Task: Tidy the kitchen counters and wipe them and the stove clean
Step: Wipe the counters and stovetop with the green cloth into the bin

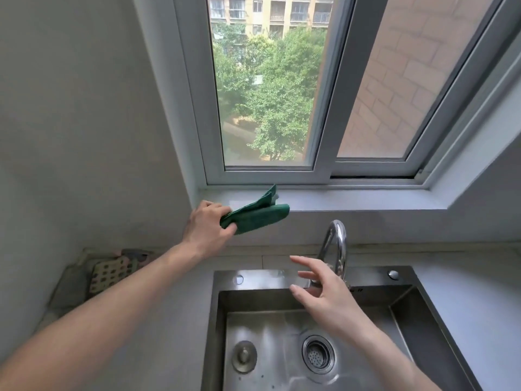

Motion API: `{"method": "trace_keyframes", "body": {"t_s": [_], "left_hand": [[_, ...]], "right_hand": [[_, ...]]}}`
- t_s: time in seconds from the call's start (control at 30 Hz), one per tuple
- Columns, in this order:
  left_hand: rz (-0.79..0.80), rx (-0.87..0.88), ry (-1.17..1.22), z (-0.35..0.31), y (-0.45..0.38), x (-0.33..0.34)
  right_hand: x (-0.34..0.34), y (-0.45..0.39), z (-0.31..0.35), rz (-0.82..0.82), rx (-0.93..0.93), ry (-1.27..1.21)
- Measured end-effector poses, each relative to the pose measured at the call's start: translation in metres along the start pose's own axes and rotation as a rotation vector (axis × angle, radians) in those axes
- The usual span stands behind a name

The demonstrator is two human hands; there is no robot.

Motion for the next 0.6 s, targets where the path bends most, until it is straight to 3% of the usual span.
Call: {"method": "trace_keyframes", "body": {"t_s": [0.23, 0.47, 0.6], "left_hand": [[0.276, 0.066, 0.159, -0.01, 0.153, -0.022], [0.426, -0.051, 0.237, -0.037, 0.269, 0.032], [0.485, -0.089, 0.195, -0.05, 0.302, 0.067]], "right_hand": [[0.03, 0.037, -0.038, 0.052, -0.053, 0.125], [0.066, 0.097, -0.092, 0.368, 0.045, 0.166], [0.057, 0.123, -0.127, 0.287, 0.011, 0.24]]}}
Point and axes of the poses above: each hand's wrist, its own y-axis away from the middle knuckle, its own x-axis out of the palm, z = x × y, the point moved 4 cm from there along -y, towards the middle knuckle, and after that the axes turned 8 degrees about -y, right-handed, at the moved point
